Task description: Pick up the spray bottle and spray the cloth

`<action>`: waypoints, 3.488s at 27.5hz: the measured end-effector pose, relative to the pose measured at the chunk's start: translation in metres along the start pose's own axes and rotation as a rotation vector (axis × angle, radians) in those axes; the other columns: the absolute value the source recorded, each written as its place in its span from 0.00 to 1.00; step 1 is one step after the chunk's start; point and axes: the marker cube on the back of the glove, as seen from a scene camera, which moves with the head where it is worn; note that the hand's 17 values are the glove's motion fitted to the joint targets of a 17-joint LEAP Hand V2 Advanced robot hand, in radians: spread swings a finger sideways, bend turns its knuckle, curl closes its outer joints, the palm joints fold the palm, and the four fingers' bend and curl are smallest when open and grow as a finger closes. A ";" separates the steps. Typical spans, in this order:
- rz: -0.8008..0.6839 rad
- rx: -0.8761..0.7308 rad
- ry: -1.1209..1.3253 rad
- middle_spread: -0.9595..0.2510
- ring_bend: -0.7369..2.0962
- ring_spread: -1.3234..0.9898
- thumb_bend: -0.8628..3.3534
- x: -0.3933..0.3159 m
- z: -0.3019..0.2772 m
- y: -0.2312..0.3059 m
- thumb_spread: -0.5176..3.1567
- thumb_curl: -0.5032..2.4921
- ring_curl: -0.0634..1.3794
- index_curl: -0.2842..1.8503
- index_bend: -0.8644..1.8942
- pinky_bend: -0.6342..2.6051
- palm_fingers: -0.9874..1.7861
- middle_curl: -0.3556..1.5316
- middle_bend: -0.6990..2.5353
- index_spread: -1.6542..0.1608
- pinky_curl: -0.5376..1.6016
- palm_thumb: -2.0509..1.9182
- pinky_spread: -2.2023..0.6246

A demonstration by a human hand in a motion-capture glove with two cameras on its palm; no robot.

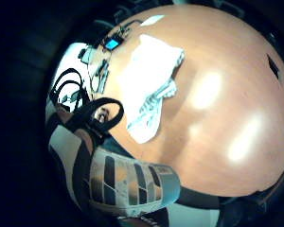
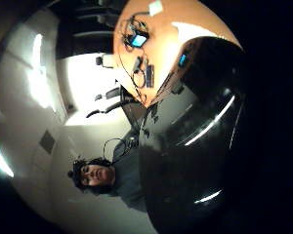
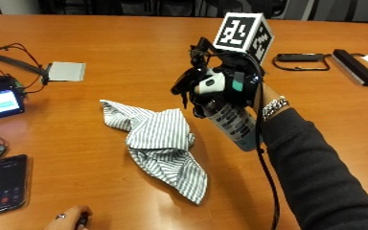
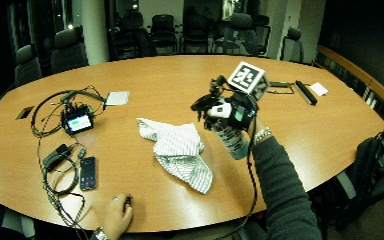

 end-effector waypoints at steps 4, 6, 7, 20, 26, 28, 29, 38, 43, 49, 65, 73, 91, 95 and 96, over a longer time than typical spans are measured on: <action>0.105 -0.140 0.178 0.61 0.44 0.50 0.20 -0.004 0.009 -0.006 0.25 0.41 0.36 0.40 0.46 0.33 0.84 0.45 0.36 0.75 0.42 0.73 0.70; 0.180 -0.184 0.294 0.61 0.44 0.50 0.20 -0.004 0.009 -0.007 0.25 0.41 0.36 0.40 0.46 0.33 0.84 0.45 0.36 0.75 0.42 0.73 0.70; 0.219 -0.198 0.348 0.61 0.44 0.50 0.20 -0.004 0.009 -0.008 0.25 0.41 0.36 0.40 0.46 0.33 0.84 0.45 0.36 0.75 0.42 0.73 0.70; 0.561 -0.395 0.583 0.61 0.45 0.50 0.20 0.036 0.018 0.006 0.25 0.43 0.36 0.41 0.45 0.33 0.84 0.45 0.36 0.75 0.43 0.73 0.70; 0.578 -0.433 0.585 0.61 0.45 0.50 0.20 0.044 0.029 0.011 0.25 0.43 0.36 0.41 0.45 0.33 0.84 0.45 0.36 0.75 0.43 0.73 0.70; 0.576 -0.440 0.587 0.61 0.44 0.50 0.20 0.049 0.032 0.010 0.25 0.43 0.36 0.41 0.45 0.33 0.84 0.45 0.35 0.75 0.43 0.73 0.70; 0.574 -0.443 0.585 0.61 0.44 0.50 0.20 0.050 0.034 0.011 0.25 0.43 0.35 0.41 0.45 0.33 0.84 0.45 0.35 0.75 0.43 0.73 0.70; 0.362 -0.312 0.395 0.62 0.44 0.50 0.20 0.028 0.024 0.018 0.26 0.43 0.35 0.41 0.44 0.33 0.83 0.44 0.35 0.74 0.43 0.73 0.70; 0.157 -0.199 0.215 0.62 0.44 0.50 0.20 -0.006 0.009 0.015 0.26 0.44 0.35 0.41 0.44 0.33 0.82 0.45 0.35 0.75 0.43 0.73 0.71; -0.104 -0.001 0.022 0.62 0.44 0.50 0.20 -0.040 0.002 0.001 0.27 0.44 0.35 0.41 0.43 0.33 0.82 0.45 0.35 0.75 0.43 0.73 0.71; -0.241 0.824 -0.408 0.63 0.44 0.51 0.20 0.034 0.045 -0.042 0.28 0.44 0.35 0.41 0.42 0.33 0.82 0.45 0.34 0.75 0.43 0.74 0.72; -0.117 0.925 -0.375 0.63 0.44 0.51 0.20 0.091 0.065 -0.040 0.29 0.44 0.35 0.41 0.41 0.33 0.82 0.45 0.34 0.75 0.43 0.74 0.71; -0.187 1.001 -0.375 0.63 0.45 0.50 0.20 0.065 0.036 -0.014 0.30 0.44 0.35 0.41 0.40 0.33 0.83 0.45 0.34 0.75 0.43 0.74 0.71; -0.168 1.001 -0.327 0.63 0.45 0.50 0.20 0.055 0.026 -0.016 0.30 0.44 0.35 0.41 0.40 0.33 0.83 0.45 0.34 0.75 0.43 0.74 0.71; -0.171 1.001 -0.322 0.63 0.45 0.50 0.20 0.053 0.024 -0.017 0.31 0.44 0.35 0.41 0.40 0.33 0.83 0.45 0.34 0.75 0.43 0.74 0.71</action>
